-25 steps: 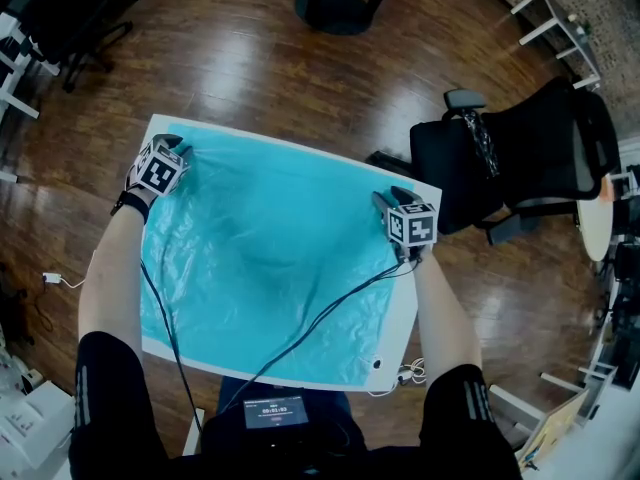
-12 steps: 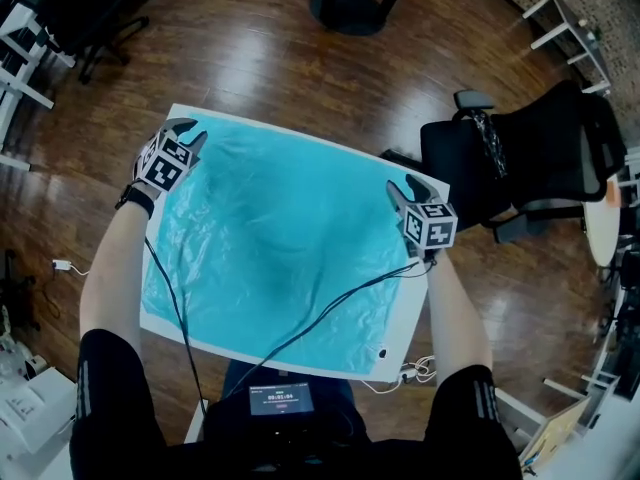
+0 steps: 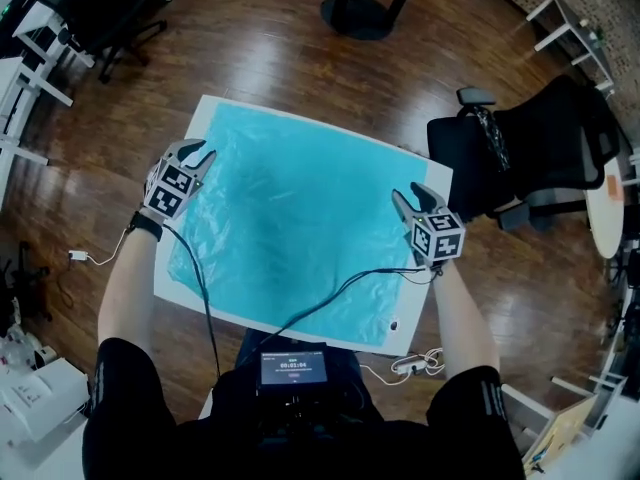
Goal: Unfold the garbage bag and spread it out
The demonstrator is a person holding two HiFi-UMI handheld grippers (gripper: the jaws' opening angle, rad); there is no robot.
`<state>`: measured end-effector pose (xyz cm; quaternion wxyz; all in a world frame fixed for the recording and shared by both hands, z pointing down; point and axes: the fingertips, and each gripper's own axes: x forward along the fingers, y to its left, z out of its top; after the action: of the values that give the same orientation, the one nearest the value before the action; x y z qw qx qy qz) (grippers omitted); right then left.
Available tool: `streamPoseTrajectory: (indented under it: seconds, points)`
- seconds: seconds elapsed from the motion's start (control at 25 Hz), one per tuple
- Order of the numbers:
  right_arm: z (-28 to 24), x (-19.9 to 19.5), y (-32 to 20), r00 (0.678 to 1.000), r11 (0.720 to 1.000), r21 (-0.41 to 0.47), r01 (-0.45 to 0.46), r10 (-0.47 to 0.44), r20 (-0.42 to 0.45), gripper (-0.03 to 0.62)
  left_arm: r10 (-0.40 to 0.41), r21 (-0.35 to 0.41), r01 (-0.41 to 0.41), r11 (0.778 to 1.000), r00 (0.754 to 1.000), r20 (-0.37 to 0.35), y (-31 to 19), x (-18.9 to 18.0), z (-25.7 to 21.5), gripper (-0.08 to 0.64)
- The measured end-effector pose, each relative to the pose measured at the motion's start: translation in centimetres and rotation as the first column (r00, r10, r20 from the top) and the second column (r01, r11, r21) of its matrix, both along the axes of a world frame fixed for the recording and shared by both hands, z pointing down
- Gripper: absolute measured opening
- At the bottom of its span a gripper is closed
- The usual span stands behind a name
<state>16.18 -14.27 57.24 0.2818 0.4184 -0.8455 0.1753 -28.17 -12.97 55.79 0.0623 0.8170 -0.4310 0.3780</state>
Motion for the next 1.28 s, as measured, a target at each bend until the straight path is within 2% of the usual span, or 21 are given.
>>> streamPoseTrajectory:
  seconds: [0.12,0.36,0.64,1.08,1.28]
  points:
    - [-0.7,-1.0,3.3,1.0,1.0,-0.009,0.012,-0.012,0.003,0.247,-0.003,-0.011,0.003,1.0,1.0,-0.007,4.0,-0.8,-0.3,0.107]
    - [-1.8,-1.3,8.8,0.999,0.999,-0.033,-0.026,0.027,0.021,0.247,-0.049,-0.027,0.048,0.998,0.998,-0.046,10.3,-2.9,-0.9,0.107]
    - [-2.9,-2.0,14.6,0.996,0.995,-0.046,-0.084,0.085,0.038,0.245,-0.07,-0.086,0.067,0.994,0.997,-0.028,17.7,-5.2,0.3,0.107]
    - [0.1,-2.9,21.7,0.985,0.982,-0.144,-0.121,0.137,0.107,0.244,-0.091,-0.246,0.086,0.966,0.996,-0.008,26.2,-4.1,6.0,0.107]
    - [0.1,-2.3,24.6,0.979,0.982,-0.137,-0.133,0.152,0.135,0.244,-0.108,-0.259,0.106,0.96,0.994,0.008,28.4,-3.9,5.8,0.107]
